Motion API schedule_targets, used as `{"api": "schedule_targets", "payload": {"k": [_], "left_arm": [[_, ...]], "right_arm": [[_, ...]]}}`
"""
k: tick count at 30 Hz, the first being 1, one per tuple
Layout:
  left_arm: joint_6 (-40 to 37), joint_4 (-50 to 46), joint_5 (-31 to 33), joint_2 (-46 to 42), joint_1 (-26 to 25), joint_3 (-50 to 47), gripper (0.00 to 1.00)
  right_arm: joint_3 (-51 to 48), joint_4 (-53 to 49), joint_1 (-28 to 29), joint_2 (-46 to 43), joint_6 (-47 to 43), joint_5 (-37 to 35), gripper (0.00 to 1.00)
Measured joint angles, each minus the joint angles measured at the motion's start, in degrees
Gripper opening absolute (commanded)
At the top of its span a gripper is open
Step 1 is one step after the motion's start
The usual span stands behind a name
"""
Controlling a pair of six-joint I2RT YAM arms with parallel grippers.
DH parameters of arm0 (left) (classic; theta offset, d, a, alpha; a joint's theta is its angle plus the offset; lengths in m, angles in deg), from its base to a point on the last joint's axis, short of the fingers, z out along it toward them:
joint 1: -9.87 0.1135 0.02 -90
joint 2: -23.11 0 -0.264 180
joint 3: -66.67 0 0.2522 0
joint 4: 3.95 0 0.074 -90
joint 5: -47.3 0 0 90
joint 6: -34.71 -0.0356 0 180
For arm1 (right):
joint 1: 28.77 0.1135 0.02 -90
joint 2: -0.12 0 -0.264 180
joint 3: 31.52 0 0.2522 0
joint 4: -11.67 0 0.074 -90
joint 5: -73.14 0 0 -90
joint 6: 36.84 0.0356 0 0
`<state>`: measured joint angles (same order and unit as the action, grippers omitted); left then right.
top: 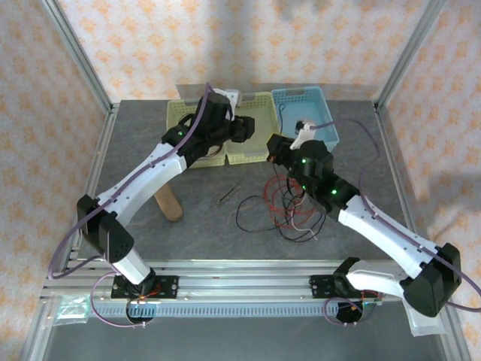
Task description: Untangle the cables
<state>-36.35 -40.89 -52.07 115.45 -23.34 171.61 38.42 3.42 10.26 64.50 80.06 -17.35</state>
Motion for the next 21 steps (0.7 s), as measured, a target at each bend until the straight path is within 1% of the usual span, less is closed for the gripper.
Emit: {"api": "schedule_targets", "payload": {"k": [6,10,14,17,21], "left_arm": [[1.2,6.8,-3.8,-3.7,-2.8,-12.7,0.52],[2.1,11.4,-5.7,-4.3,-5.5,-20.2,0.52],[3.7,15.9,-7.9,-5.1,-7.1,-27.8,0.54],[5.6,18.5,-9.3,-5.1,-7.7,-30.4,0.54],[7.9,22.3,-9.8,-4.3,-8.5,-30.1,0.55]], "right_arm": [[6.7,-3.7,-2.0,0.0,6.6,-0.6,0.0],[8.4,-4.2,-2.2,0.0,9.7,-0.5,0.0],[9.3,-4.8,-2.2,0.0,11.5,-0.1,0.0],[10.4,-4.9,-2.3,0.0,12.4,0.6,0.0],[11.5,-4.7,-2.3,0.0,13.4,2.0,0.0]]}}
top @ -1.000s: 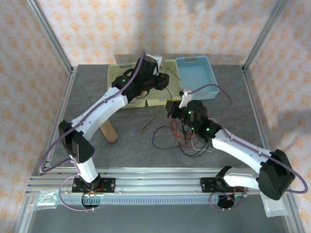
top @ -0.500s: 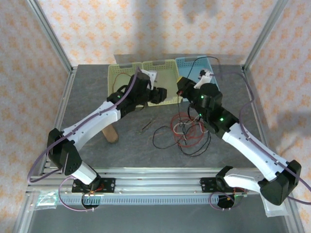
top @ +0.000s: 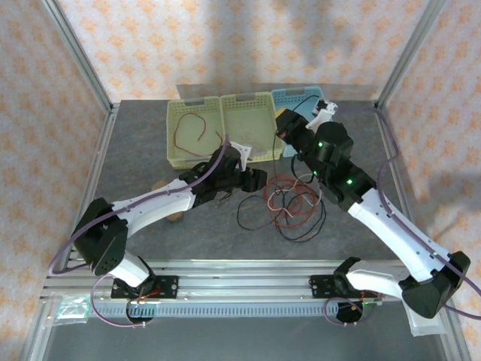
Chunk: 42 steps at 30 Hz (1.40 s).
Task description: Untangle the cables
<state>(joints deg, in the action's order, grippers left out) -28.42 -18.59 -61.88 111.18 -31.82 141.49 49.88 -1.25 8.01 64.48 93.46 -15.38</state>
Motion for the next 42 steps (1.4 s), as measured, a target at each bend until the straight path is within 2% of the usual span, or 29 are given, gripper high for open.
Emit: {"api": "schedule_targets", "payload": {"k": [6,14,27,33,42], "left_arm": [[1.8,4.3,-1.9,5.5,-2.3,3.9,0.56],[1.6,5.5,-3.0,11.3,-7.2,5.2,0.56],[1.6,5.1,-0.8,18.6,-7.7,5.2,0.55],[1.6,3.2,4.9,17.4,-7.7,5.1,0.54],[1.2,1.0,15.8,0.3,-5.8,2.7,0.55]], "right_arm": [[0.0,0.0,0.0,-0.2,0.5,0.9,0.0],[2.5,-0.9,-0.2,-0.2,0.4,1.0,0.0],[8.1,-1.9,-0.6,-0.3,-0.8,1.3,0.0],[9.6,-5.0,-1.5,-0.7,-3.6,-0.5,0.0],[17.5,-11.3,-7.0,5.4,-7.9,0.1,0.0]]}}
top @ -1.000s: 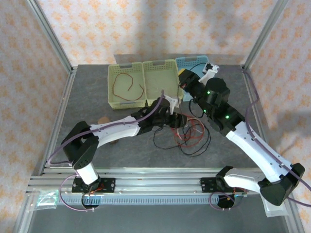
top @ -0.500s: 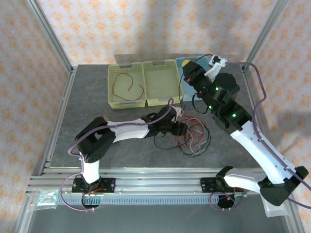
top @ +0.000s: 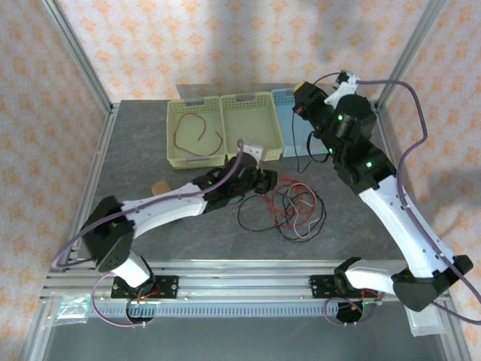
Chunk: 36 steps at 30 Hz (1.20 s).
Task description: Untangle the cables
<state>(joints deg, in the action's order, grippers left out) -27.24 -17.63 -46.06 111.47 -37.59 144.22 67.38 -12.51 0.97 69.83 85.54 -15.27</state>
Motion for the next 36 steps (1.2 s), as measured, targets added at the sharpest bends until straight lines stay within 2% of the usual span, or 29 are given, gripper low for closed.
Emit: {"api": "schedule_targets", "payload": {"k": [5,8,12,19,29,36], "left_arm": [[0.5,0.1,2.1,-8.3,7.3,-4.0,0.57],[0.6,-0.7,2.4,-11.2,12.3,-5.4,0.59],[0.6,-1.7,2.4,-13.7,16.2,-6.2,0.6],[1.2,-2.4,1.9,-14.7,17.0,-7.3,0.59],[2.6,-2.4,0.4,-14.8,17.0,-9.3,0.59],[2.6,-2.4,-0.5,-14.8,17.0,-9.3,0.59]], "right_arm": [[2.3,-1.4,-4.9,5.7,-1.2,4.5,0.0],[4.2,-2.0,-7.9,9.9,-1.7,7.5,0.0],[6.3,-2.1,-10.8,15.6,-2.5,11.3,0.0],[13.6,-2.6,-14.9,27.0,-4.8,16.7,0.0],[34.3,-6.8,-18.9,44.0,-8.9,21.8,0.0],[45.5,-8.7,-19.6,51.4,-10.2,23.1,0.0]]}}
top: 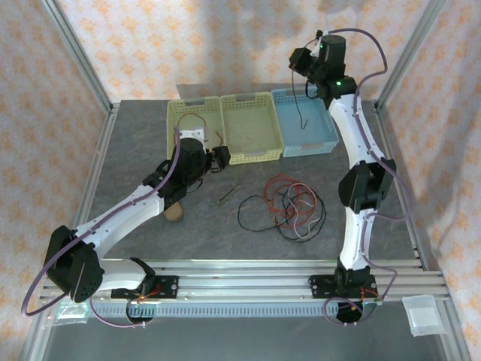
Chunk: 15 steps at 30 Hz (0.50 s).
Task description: Untangle the cables
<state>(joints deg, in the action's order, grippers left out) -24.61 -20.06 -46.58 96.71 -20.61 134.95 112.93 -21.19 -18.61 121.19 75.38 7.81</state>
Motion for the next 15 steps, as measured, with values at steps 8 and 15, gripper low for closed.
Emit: {"api": "schedule_targets", "payload": {"k": [8,15], "left_arm": [[0.5,0.0,-1.5,0.0,0.0,0.0,0.59],[0.8,0.0,-1.8,0.0,0.0,0.0,0.59]], "right_arm": [[2.4,-2.3,-1.6,9.1,-0.7,3.2,0.0],[-1.1,-5.9,-2.1,12.4,-1.2,4.7,0.06]]}}
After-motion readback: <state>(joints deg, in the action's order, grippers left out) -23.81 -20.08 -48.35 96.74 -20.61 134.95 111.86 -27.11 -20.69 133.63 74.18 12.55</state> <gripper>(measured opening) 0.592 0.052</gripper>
